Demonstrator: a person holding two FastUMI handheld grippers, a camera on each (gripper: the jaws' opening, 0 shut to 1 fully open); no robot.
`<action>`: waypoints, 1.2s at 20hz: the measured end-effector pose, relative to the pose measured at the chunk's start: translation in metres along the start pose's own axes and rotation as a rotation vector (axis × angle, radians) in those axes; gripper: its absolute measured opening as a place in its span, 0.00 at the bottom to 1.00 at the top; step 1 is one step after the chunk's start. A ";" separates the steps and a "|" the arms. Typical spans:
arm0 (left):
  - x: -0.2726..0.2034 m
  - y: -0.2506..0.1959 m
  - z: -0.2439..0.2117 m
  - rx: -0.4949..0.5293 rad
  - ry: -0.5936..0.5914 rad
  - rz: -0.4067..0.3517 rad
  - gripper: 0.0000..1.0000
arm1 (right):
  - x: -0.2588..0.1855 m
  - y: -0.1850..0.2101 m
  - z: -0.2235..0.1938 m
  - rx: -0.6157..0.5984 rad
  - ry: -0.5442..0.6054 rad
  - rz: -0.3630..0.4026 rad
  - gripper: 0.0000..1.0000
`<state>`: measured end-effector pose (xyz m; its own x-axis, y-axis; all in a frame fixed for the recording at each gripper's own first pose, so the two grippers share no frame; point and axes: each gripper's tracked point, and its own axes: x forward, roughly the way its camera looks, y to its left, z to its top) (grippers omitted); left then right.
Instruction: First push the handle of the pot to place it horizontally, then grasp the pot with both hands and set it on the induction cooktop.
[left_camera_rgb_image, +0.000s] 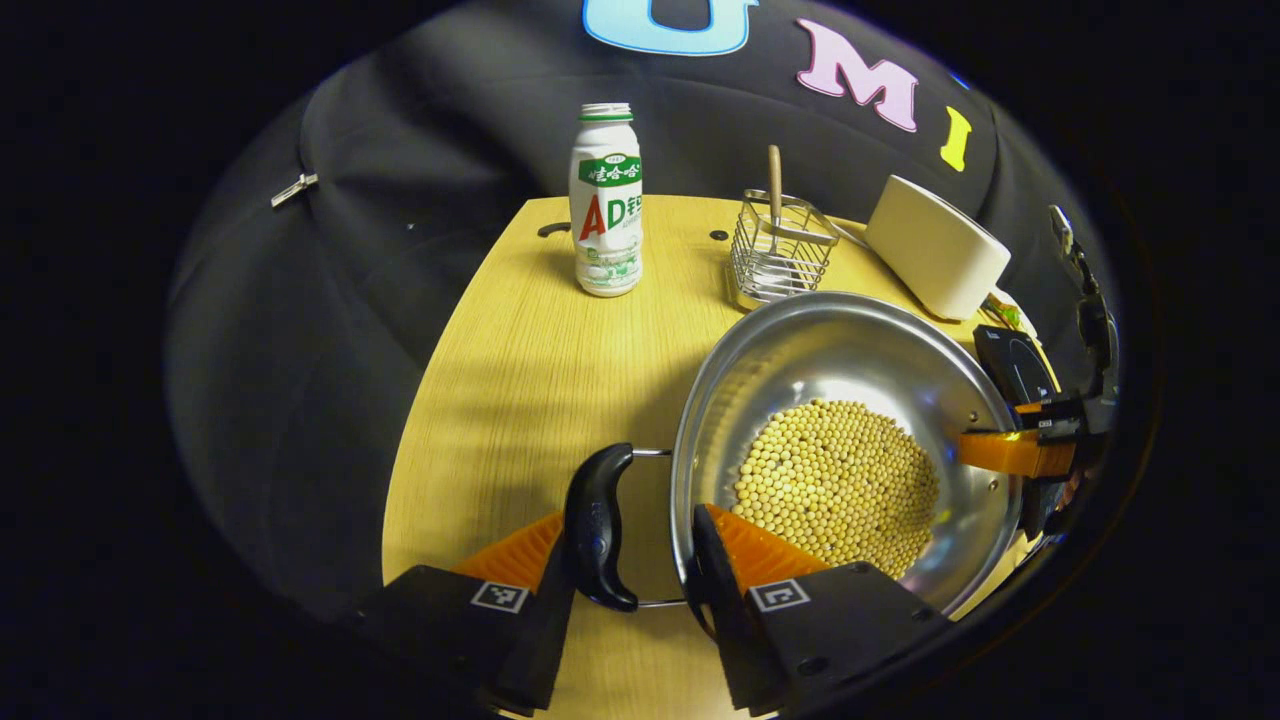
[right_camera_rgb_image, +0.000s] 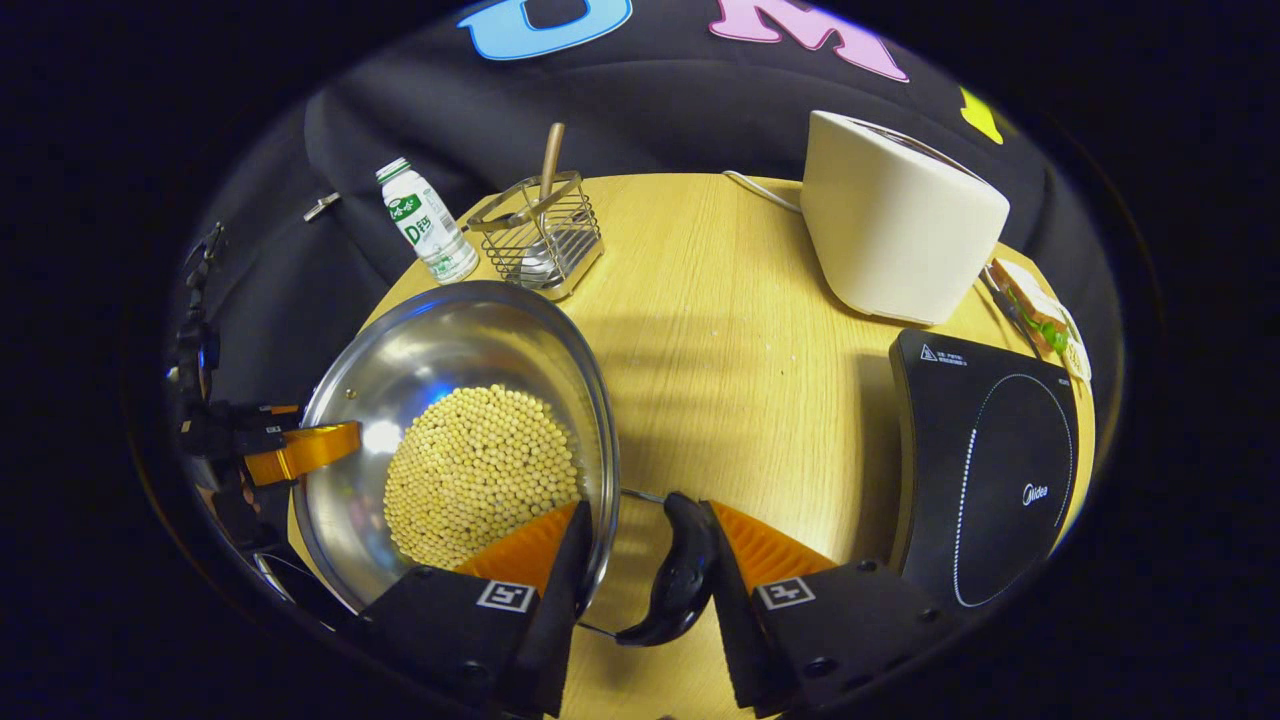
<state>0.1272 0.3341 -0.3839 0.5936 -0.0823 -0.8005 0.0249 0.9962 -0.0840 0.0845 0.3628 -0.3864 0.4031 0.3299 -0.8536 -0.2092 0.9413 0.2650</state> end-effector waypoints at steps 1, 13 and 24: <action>0.000 -0.001 -0.002 0.000 0.009 0.002 0.65 | 0.000 -0.001 0.002 -0.001 0.001 -0.003 0.65; -0.051 -0.039 0.008 0.008 0.002 0.045 0.60 | -0.007 -0.009 0.006 -0.038 -0.004 0.013 0.61; -0.092 -0.168 0.041 0.042 0.011 0.032 0.59 | -0.025 -0.045 0.011 0.000 -0.009 -0.001 0.61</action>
<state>0.1014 0.1760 -0.2723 0.5858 -0.0501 -0.8089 0.0396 0.9987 -0.0333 0.0938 0.3130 -0.3726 0.4109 0.3298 -0.8500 -0.2085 0.9416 0.2645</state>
